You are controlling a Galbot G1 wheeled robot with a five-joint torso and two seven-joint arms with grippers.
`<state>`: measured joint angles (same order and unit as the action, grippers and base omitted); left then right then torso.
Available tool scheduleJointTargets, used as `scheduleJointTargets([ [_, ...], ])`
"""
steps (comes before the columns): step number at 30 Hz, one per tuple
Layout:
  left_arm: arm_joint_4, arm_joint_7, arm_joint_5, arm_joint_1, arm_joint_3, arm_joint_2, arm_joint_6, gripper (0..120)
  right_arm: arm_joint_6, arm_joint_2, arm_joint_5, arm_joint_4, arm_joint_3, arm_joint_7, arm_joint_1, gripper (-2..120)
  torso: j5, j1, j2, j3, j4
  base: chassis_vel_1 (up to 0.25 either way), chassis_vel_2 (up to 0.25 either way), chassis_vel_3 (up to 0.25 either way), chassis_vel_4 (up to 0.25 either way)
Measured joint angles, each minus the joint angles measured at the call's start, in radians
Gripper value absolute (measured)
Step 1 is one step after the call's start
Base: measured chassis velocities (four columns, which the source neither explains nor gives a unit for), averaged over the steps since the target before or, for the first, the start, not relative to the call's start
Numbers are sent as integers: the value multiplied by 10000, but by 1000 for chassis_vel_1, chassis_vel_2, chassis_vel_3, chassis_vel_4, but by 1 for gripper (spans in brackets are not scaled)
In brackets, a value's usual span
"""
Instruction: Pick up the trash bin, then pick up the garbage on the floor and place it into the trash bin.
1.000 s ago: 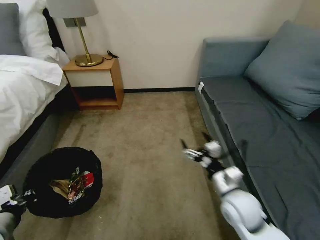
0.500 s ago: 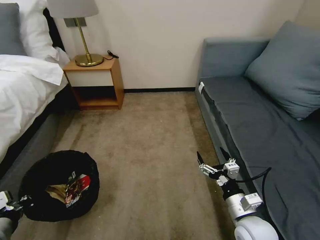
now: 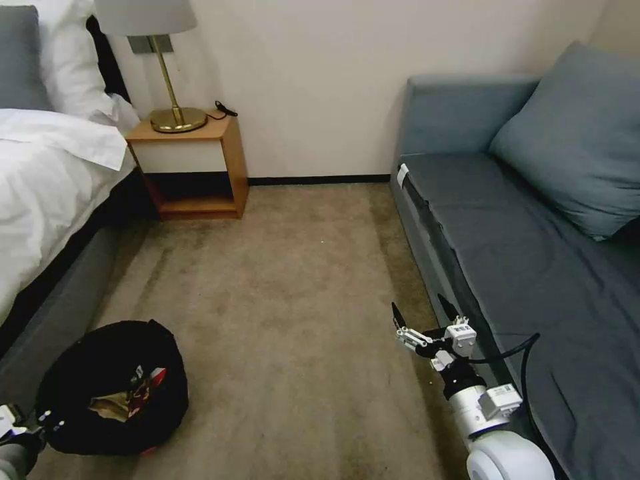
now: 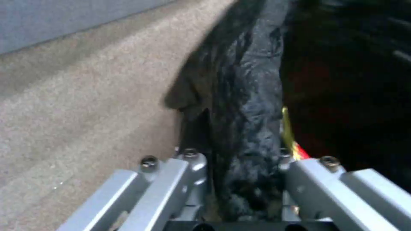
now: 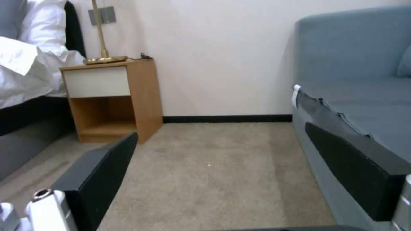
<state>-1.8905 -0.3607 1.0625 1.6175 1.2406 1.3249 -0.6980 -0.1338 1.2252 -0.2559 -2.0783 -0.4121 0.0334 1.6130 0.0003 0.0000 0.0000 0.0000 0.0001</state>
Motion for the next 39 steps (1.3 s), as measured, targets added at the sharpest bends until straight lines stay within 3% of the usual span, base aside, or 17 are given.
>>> scheduleJointTargets([
  [9,-482,356,-842,285,99,49,215,49,11,-3,-6,6,12,5,-12,100,-3,0,0,0,-1,0,0,0,0],
  [11,-883,469,-1115,439,250,73,343,61,14,-4,-7,6,14,6,-15,100,-2,-1,0,0,-1,0,0,0,0],
  [16,-1273,441,-1445,562,429,134,353,71,17,-4,-9,7,16,8,-16,100,-2,0,0,0,-1,0,0,0,0],
  [18,-1597,421,-1550,713,591,183,358,81,18,-4,-11,7,18,10,-18,100,-2,0,0,0,-1,0,0,0,0],
  [20,-1989,549,-1640,904,671,264,694,94,20,-4,-12,7,19,12,-19,100,-2,1,0,0,0,0,0,0,0],
  [21,-1989,549,-1640,904,671,264,694,94,20,-4,-12,7,19,12,-19,100,-2,1,0,0,0,0,0,0,0],
  [22,-2380,919,-1968,1131,511,371,1451,97,20,-4,-12,7,20,16,-20,100,0,0,0,0,0,0,0,0,0],
  [23,-2815,1675,-2814,1500,-84,560,2863,99,21,-4,-12,7,22,21,-22,100,3,0,0,0,0,0,0,0,0],
  [24,-2815,1675,-2814,1500,-84,560,2863,99,21,-4,-12,7,22,21,-22,100,3,0,0,0,0,0,0,0,0],
  [25,-3270,2544,-3994,1856,-884,888,4394,100,22,-5,-13,7,22,20,-23,100,-6,1,0,0,-3,0,0,0,0],
  [28,-3918,3176,-5792,2016,-1599,1551,6213,100,22,-5,-13,8,23,23,-23,100,5,0,0,-1,-2,0,0,0,0],
  [29,-3918,3176,-5792,2016,-1599,1551,6213,100,22,-5,-13,8,23,23,-23,100,5,0,0,-1,-2,0,0,0,0],
  [31,-4119,3523,-6990,1993,-2466,1927,7193,100,22,-5,-13,8,23,23,-25,100,1,0,0,-1,0,0,0,0,0],
  [33,-4120,3567,-7151,2001,-2627,1945,7309,100,22,-5,-13,7,24,22,-25,100,1,0,0,0,-2,0,0,0,0],
  [34,-4003,3764,-8034,2159,-3457,1906,7983,100,22,-5,-13,8,23,23,-26,100,0,1,0,-1,-4,0,0,0,0],
  [36,-3767,3899,-8662,2351,-4109,1769,8596,100,23,-5,-13,9,23,23,-25,100,-2,0,0,0,-2,0,0,0,0],
  [39,-3505,3915,-9047,2423,-4560,1725,8976,100,23,-5,-13,9,24,22,-25,100,-1,0,0,0,-1,0,0,0,0],
])
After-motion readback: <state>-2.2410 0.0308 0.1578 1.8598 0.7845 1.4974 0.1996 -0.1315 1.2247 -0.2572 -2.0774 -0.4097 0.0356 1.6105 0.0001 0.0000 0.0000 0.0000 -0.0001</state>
